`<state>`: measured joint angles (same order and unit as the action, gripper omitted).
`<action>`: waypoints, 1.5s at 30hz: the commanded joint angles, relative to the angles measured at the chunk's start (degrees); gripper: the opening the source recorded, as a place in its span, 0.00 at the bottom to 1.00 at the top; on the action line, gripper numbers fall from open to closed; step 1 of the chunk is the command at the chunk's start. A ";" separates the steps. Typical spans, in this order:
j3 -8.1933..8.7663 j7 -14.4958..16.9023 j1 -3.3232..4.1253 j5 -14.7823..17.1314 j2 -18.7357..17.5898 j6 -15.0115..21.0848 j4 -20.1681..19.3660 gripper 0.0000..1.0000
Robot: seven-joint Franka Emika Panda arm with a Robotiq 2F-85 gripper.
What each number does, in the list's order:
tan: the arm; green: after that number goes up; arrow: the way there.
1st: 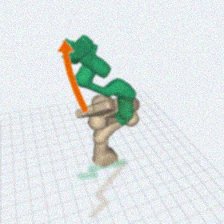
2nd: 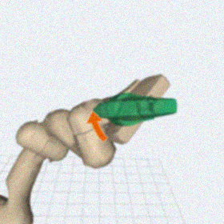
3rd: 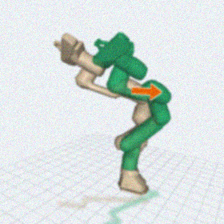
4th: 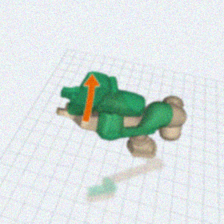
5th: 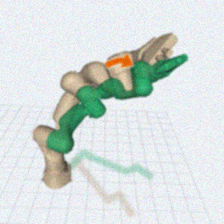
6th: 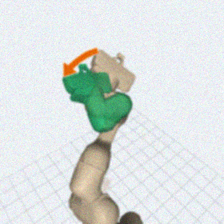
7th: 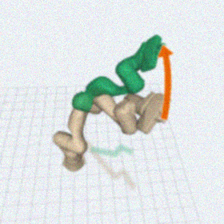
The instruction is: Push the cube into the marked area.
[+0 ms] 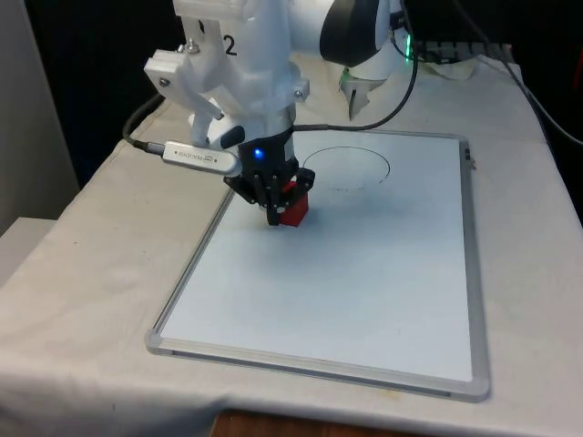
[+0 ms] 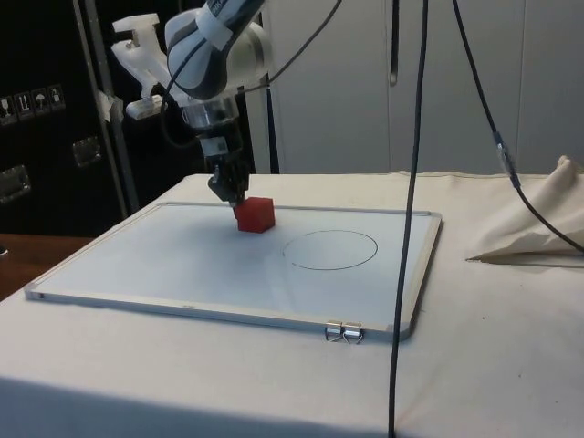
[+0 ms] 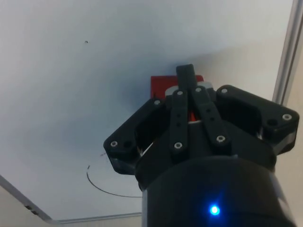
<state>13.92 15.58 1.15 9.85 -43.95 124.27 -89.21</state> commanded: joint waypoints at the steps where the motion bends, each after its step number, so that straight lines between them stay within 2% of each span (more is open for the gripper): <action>1: -0.06 0.23 0.06 0.29 1.38 1.32 -2.35 0.00; 5: 0.00 0.17 0.06 0.29 2.75 1.26 -4.47 0.00; 6: 0.00 0.00 0.06 0.06 1.72 0.00 -2.75 0.00; 7: 0.00 0.17 0.11 0.23 3.15 1.20 -4.98 0.00; 10: 0.34 0.40 0.06 0.06 4.58 1.15 -6.93 0.00; 12: 0.57 0.74 -0.06 0.00 5.21 1.09 -7.85 0.00; 13: 0.52 0.46 0.06 0.06 4.58 0.06 -6.76 0.00; 15: 1.20 1.32 -0.06 0.00 6.02 1.09 -9.05 0.00; 21: 2.23 2.23 0.06 0.06 7.10 1.26 -11.17 0.00; 22: 2.23 2.12 0.00 0.06 6.53 0.34 -10.31 0.00; 25: 2.64 2.52 0.11 0.06 8.14 1.38 -13.01 0.00; 29: 2.46 2.75 0.11 0.23 8.94 1.55 -14.67 0.00; 30: 2.58 2.64 0.06 0.06 8.71 0.63 -14.21 0.00; 33: 2.18 3.04 0.17 0.34 9.45 1.49 -15.47 0.00; 39: 1.78 4.30 0.52 0.23 9.00 1.55 -14.78 0.00; 40: 2.12 3.67 0.52 0.06 9.28 0.86 -14.95 0.00; 45: 1.49 5.04 0.92 0.17 9.17 1.95 -14.95 0.00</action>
<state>15.53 20.57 2.01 9.91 -34.78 125.54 -104.05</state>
